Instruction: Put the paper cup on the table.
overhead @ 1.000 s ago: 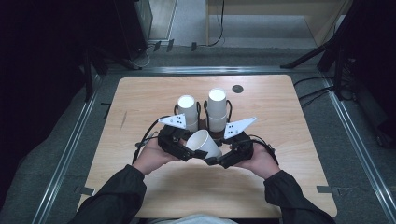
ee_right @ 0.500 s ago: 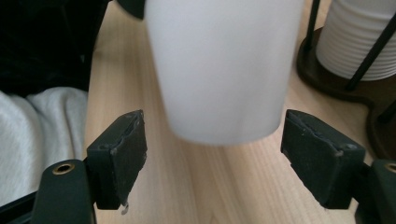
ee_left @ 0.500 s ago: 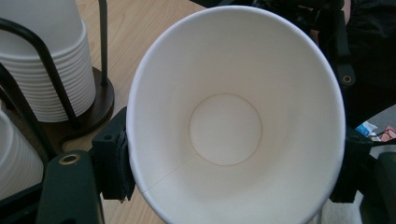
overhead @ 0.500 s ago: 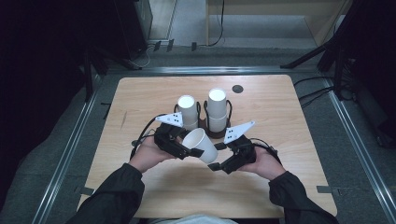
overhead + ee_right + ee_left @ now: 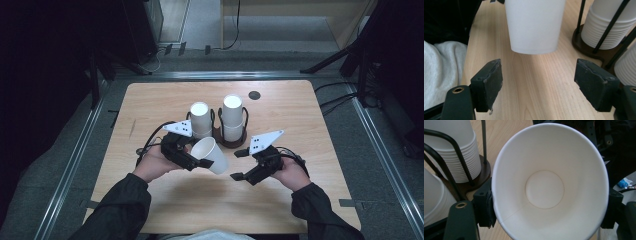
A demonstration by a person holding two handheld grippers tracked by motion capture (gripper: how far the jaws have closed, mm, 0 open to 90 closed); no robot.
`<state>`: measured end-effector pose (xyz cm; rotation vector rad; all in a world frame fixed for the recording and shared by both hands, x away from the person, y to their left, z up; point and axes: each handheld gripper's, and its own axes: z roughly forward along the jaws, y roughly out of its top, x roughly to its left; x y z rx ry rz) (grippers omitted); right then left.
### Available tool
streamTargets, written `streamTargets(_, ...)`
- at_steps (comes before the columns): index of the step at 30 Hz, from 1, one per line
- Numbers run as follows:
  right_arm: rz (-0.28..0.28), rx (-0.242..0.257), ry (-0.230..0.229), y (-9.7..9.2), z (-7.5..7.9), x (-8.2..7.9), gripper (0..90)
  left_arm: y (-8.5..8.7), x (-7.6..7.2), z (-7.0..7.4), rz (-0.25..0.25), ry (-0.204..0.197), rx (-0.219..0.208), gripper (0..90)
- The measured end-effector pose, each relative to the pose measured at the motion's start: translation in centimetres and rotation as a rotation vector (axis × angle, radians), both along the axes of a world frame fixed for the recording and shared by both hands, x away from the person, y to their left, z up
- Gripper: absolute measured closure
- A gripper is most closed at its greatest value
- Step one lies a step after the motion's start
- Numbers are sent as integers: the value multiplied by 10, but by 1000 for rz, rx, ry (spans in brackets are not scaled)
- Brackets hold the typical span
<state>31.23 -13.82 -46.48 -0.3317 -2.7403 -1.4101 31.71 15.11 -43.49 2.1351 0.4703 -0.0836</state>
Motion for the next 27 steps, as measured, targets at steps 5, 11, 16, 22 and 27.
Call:
streamTargets(5, -30, -2, -26, -5, 1, 2, 231, 5, 1, -1, 6, 2, 43, 227)
streamTargets(11, -93, -5, -66, -15, 3, 5, 231, 11, 4, -3, -2, 23, 64, 226)
streamTargets(16, -124, -16, -68, -20, 2, 9, 231, 17, 5, -4, 1, 22, 87, 226)
streamTargets(22, -143, -17, -77, -23, 1, 10, 230, 26, 7, -3, 22, 5, 92, 226)
streamTargets(27, -171, -21, -74, -28, 0, 13, 229, 39, 11, -3, 49, 8, 111, 227)
